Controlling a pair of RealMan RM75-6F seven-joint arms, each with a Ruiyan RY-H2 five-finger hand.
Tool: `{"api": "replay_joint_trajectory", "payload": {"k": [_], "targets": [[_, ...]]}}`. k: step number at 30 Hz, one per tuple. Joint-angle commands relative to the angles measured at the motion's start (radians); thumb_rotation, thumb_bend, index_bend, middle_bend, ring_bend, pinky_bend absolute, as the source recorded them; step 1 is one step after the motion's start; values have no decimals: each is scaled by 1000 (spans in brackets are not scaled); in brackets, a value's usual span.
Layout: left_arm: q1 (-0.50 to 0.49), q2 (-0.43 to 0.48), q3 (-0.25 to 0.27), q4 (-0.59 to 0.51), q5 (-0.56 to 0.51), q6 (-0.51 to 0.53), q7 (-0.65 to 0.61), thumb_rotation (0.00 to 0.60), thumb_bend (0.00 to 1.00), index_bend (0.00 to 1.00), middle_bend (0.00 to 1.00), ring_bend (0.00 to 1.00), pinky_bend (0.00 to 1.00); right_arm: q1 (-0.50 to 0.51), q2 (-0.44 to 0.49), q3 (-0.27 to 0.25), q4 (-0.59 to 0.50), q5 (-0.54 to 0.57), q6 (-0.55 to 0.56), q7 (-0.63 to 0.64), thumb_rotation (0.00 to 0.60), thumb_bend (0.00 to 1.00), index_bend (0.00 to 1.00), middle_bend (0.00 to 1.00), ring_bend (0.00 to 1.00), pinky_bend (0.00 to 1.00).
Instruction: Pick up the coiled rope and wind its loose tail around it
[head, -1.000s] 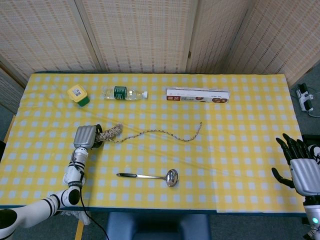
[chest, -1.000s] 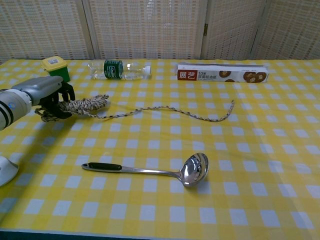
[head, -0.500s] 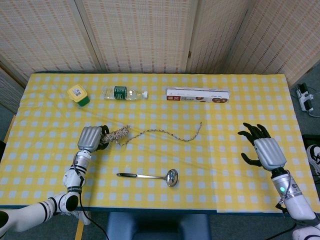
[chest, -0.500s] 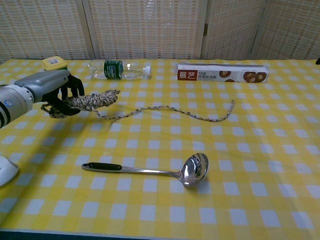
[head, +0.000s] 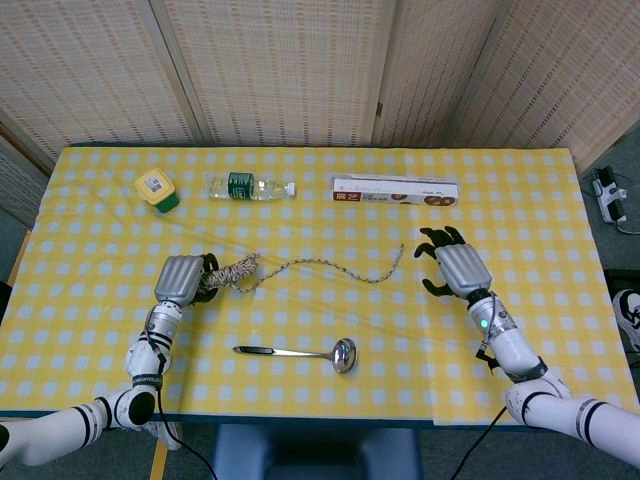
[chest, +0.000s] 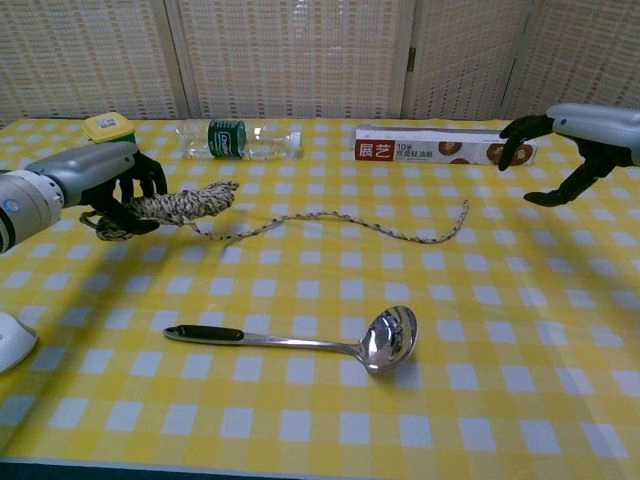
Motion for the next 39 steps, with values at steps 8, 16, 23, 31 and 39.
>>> {"api": "replay_joint_trajectory", "payload": {"k": [8, 16, 23, 31, 39], "targets": [[-1, -2, 2, -2, -4, -6, 0, 600, 503, 634, 593, 591, 687, 94, -133, 7, 121, 86, -68, -34, 600, 378, 364, 132, 107, 26], [-1, -4, 2, -2, -5, -5, 1, 600, 503, 634, 593, 591, 687, 140, -200, -18, 198, 91, -91, -71, 600, 376, 405, 139, 107, 54], [-1, -4, 2, -2, -10, -8, 2, 600, 503, 634, 593, 592, 687, 162, -249, -32, 265, 97, -104, -80, 600, 376, 439, 149, 111, 54], [0, -4, 2, 0, -16, -12, 0, 600, 504, 634, 593, 592, 687, 188, -295, -34, 332, 106, -130, -80, 600, 376, 465, 154, 112, 54], [0, -9, 3, 12, -21, -19, -6, 600, 503, 634, 593, 591, 684, 207, -318, -34, 371, 122, -154, -89, 600, 375, 484, 156, 110, 54]]}}
